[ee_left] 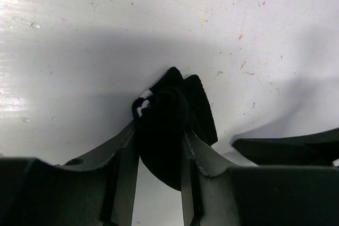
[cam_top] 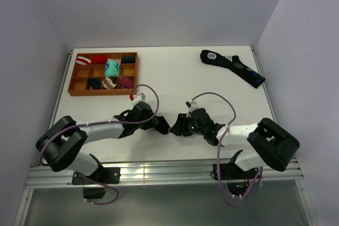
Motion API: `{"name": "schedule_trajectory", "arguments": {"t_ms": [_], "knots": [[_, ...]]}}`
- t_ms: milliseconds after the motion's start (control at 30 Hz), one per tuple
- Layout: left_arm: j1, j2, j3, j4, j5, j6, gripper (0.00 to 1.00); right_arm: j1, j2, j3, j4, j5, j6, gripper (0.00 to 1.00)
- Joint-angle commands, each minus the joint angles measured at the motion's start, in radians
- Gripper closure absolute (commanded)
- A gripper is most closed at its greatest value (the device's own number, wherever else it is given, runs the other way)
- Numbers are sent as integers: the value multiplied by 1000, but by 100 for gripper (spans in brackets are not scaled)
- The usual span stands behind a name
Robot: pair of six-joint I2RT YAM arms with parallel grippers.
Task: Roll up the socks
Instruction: Roll the sock at the center of the board.
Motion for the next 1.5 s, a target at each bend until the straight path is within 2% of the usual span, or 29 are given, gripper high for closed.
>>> {"name": "schedule_trajectory", "arguments": {"t_ms": [0,233,533,1067,1267,1467], "knots": [[6,43,14,-196,-19,84,99,18,-87,-11,-28,114,-77,43],[5,55,78,-278,-20,110,99,131,-181,21,-5,232,-174,42],[5,87,167,-380,13,139,99,299,-46,87,118,398,-330,42],[14,146,254,-462,99,173,99,328,90,116,282,446,-427,41],[20,159,267,-468,119,175,99,369,97,142,262,516,-465,41],[25,167,279,-469,138,173,99,375,135,174,228,501,-484,41]]}}
